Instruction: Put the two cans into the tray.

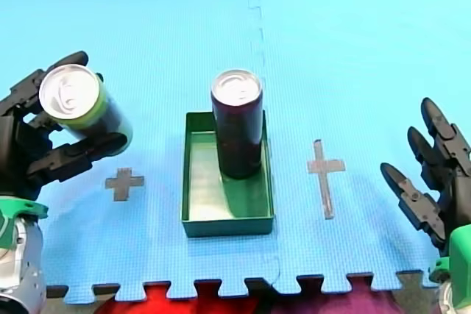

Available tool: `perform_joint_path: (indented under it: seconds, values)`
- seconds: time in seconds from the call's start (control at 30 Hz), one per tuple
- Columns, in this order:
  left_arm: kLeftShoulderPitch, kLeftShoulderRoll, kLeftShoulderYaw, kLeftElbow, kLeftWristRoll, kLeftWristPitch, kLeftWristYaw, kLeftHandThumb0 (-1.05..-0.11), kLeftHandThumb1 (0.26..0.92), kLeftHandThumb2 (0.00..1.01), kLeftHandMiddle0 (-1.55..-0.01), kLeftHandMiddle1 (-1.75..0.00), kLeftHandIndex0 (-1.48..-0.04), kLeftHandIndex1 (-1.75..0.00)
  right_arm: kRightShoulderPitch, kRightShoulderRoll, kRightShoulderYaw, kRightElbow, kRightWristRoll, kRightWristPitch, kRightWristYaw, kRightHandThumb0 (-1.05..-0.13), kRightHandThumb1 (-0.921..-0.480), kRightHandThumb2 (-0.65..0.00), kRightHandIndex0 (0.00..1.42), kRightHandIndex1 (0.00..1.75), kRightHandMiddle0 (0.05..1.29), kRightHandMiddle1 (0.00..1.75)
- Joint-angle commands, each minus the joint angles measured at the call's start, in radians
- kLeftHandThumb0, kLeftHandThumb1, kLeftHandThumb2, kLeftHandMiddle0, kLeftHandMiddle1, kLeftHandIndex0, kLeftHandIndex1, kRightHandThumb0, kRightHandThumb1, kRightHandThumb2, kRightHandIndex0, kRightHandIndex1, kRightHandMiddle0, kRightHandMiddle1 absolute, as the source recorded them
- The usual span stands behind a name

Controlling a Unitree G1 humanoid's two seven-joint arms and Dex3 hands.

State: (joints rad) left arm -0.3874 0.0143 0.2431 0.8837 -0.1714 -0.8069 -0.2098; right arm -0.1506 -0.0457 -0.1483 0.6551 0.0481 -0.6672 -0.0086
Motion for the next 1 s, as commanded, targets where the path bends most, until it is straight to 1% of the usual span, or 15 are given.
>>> perform_joint_path:
  seconds: [0.0, 0.13, 0.2, 0.43, 0.6, 0.77, 0.87, 0.97]
  values:
    - [0.034, 0.000, -0.033, -0.186, 0.022, 0.085, 0.040, -0.360, 0.728, 0.00, -1.35, -0.03, -1.28, 0.00, 0.007, 0.003, 0.001, -0.016, -0.012, 0.017, -0.019, -1.048, -0.913, -0.001, 0.49, 0.00, 0.41, 0.00]
    - [0.076, -0.026, -0.056, -0.296, 0.011, 0.157, 0.040, -0.357, 0.728, 0.00, -1.35, -0.02, -1.28, 0.00, 0.012, 0.007, 0.004, -0.026, -0.015, 0.023, -0.021, -1.048, -0.915, -0.002, 0.50, 0.00, 0.41, 0.01]
    - [0.090, -0.033, -0.065, -0.343, 0.011, 0.192, 0.045, -0.357, 0.729, 0.00, -1.36, -0.02, -1.27, 0.00, 0.012, 0.008, 0.003, -0.024, -0.014, 0.025, -0.021, -1.048, -0.916, -0.001, 0.50, 0.00, 0.42, 0.01]
    - [0.151, -0.059, -0.106, -0.518, 0.056, 0.303, 0.085, -0.358, 0.735, 0.00, -1.37, -0.01, -1.27, 0.00, 0.014, 0.010, 0.001, -0.026, -0.017, 0.027, -0.021, -1.048, -0.917, -0.001, 0.50, 0.00, 0.42, 0.00]
    - [0.165, -0.061, -0.119, -0.563, 0.044, 0.348, 0.068, -0.362, 0.739, 0.00, -1.37, -0.01, -1.27, 0.00, 0.014, 0.014, 0.003, -0.027, -0.024, 0.031, -0.030, -1.048, -0.919, -0.002, 0.50, 0.00, 0.42, 0.01]
    - [0.187, -0.079, -0.144, -0.626, 0.014, 0.411, 0.043, -0.364, 0.738, 0.00, -1.38, -0.01, -1.27, 0.00, 0.009, 0.015, 0.003, -0.016, -0.026, 0.031, -0.034, -1.048, -0.920, -0.002, 0.50, 0.00, 0.42, 0.01]
    - [0.207, -0.096, -0.170, -0.664, 0.016, 0.437, 0.033, -0.365, 0.735, 0.00, -1.38, -0.01, -1.28, 0.00, 0.007, 0.017, 0.004, -0.011, -0.029, 0.028, -0.038, -1.048, -0.920, -0.002, 0.50, 0.00, 0.43, 0.01]
    - [0.218, -0.099, -0.188, -0.703, 0.023, 0.469, 0.029, -0.365, 0.732, 0.00, -1.39, -0.01, -1.28, 0.00, 0.006, 0.020, 0.006, -0.009, -0.031, 0.028, -0.041, -1.048, -0.920, -0.003, 0.50, 0.00, 0.43, 0.01]
